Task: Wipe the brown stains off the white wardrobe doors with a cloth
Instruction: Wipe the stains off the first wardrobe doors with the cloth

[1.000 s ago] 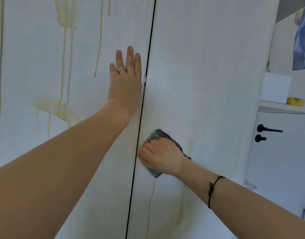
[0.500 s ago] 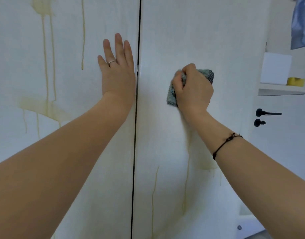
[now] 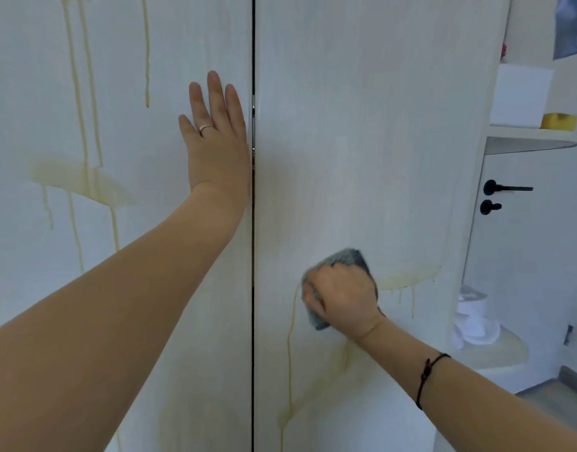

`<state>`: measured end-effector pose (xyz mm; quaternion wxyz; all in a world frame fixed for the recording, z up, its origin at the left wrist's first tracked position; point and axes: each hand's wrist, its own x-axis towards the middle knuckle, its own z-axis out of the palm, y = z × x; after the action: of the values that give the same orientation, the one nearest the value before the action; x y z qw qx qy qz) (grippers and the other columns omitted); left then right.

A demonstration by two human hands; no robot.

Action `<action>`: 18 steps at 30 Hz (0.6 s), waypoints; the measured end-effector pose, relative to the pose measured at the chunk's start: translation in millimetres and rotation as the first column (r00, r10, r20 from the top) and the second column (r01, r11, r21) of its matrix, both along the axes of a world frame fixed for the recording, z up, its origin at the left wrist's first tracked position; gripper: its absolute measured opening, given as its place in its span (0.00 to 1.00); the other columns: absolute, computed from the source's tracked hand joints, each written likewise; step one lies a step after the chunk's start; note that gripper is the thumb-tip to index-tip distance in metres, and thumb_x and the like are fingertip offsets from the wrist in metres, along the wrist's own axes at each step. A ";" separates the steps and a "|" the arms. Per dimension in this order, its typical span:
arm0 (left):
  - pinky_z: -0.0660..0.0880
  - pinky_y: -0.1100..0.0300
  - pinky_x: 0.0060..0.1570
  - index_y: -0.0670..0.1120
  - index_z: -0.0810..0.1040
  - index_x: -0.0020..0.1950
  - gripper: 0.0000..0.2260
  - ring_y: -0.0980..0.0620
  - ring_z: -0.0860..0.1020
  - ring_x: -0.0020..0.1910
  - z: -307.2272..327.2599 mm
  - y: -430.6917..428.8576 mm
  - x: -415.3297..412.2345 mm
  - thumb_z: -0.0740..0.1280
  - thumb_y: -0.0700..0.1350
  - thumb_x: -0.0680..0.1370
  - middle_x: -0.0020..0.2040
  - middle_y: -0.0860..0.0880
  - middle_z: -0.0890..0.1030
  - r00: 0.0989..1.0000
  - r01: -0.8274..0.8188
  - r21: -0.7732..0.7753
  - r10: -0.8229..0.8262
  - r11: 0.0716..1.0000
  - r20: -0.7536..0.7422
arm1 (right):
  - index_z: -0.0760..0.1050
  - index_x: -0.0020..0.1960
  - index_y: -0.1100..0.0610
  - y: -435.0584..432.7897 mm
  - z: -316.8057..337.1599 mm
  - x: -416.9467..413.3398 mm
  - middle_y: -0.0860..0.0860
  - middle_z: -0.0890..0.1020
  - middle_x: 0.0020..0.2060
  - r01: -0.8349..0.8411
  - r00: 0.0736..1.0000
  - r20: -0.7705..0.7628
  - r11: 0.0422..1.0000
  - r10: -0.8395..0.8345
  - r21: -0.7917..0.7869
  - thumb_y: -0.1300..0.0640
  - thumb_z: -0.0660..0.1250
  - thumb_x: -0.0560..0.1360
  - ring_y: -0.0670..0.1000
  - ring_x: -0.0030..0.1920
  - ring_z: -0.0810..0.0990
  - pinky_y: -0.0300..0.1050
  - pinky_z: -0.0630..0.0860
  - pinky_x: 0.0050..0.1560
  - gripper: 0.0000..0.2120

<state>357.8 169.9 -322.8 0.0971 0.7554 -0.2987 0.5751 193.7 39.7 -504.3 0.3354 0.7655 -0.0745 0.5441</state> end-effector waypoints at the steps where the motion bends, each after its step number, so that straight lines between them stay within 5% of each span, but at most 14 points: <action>1: 0.65 0.45 0.73 0.32 0.36 0.78 0.35 0.33 0.52 0.79 -0.7 -0.3 -0.8 0.58 0.37 0.82 0.80 0.32 0.44 1.000 -0.003 -0.005 0.003 1.000 -0.001 | 0.78 0.36 0.55 0.5 -8.1 0.4 0.50 0.73 0.28 -0.027 0.999 -0.044 0.997 0.025 -0.068 0.57 0.70 0.72 0.52 0.28 0.72 0.45 0.67 0.28 0.06; 4: 0.67 0.46 0.72 0.33 0.37 0.78 0.37 0.34 0.54 0.79 -1.2 -1.6 -3.4 0.62 0.37 0.81 0.80 0.34 0.45 1.000 -0.022 -0.028 0.021 0.999 -0.019 | 0.78 0.36 0.56 -0.1 5.4 -2.9 0.49 0.74 0.27 -0.100 0.985 -0.155 0.978 0.072 -0.183 0.58 0.70 0.72 0.52 0.27 0.72 0.45 0.69 0.26 0.06; 7: 0.68 0.44 0.71 0.33 0.36 0.78 0.39 0.34 0.53 0.79 -3.2 -2.8 -4.2 0.63 0.37 0.80 0.80 0.34 0.45 1.000 -0.013 -0.040 0.012 0.999 -0.022 | 0.78 0.36 0.54 0.3 59.6 -13.3 0.50 0.76 0.27 -0.055 0.981 -0.191 0.989 0.027 -0.140 0.55 0.69 0.73 0.54 0.26 0.75 0.44 0.67 0.25 0.07; 10: 0.68 0.44 0.71 0.33 0.35 0.78 0.40 0.33 0.53 0.79 -3.8 -2.2 -1.9 0.63 0.36 0.79 0.80 0.34 0.44 1.000 -0.016 -0.059 0.016 0.998 -0.010 | 0.77 0.38 0.53 -2.4 128.5 -20.9 0.49 0.78 0.28 0.020 0.996 0.086 0.995 -0.029 0.099 0.54 0.72 0.70 0.54 0.27 0.76 0.40 0.61 0.27 0.06; 13: 0.67 0.45 0.72 0.34 0.36 0.78 0.38 0.34 0.52 0.79 -4.7 -1.6 -3.7 0.62 0.35 0.80 0.80 0.34 0.44 1.000 -0.011 -0.063 0.010 0.998 -0.018 | 0.74 0.43 0.53 -10.3 167.2 -24.7 0.47 0.78 0.31 0.035 0.928 0.344 0.954 -0.142 0.299 0.48 0.63 0.76 0.53 0.29 0.75 0.42 0.61 0.29 0.09; 18: 0.64 0.44 0.74 0.33 0.37 0.78 0.35 0.33 0.51 0.79 -22.6 -2.7 -5.0 0.58 0.34 0.81 0.80 0.33 0.44 1.000 -0.019 -0.053 0.017 0.998 -0.026 | 0.73 0.43 0.54 -18.5 149.0 -22.7 0.48 0.76 0.30 -0.048 0.860 0.491 0.936 -0.139 0.349 0.48 0.60 0.78 0.53 0.30 0.73 0.44 0.64 0.28 0.11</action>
<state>352.8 167.2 -345.4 0.1158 0.7625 -0.2752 0.5740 171.0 21.2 -355.3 0.1754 0.6398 -0.2740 0.6963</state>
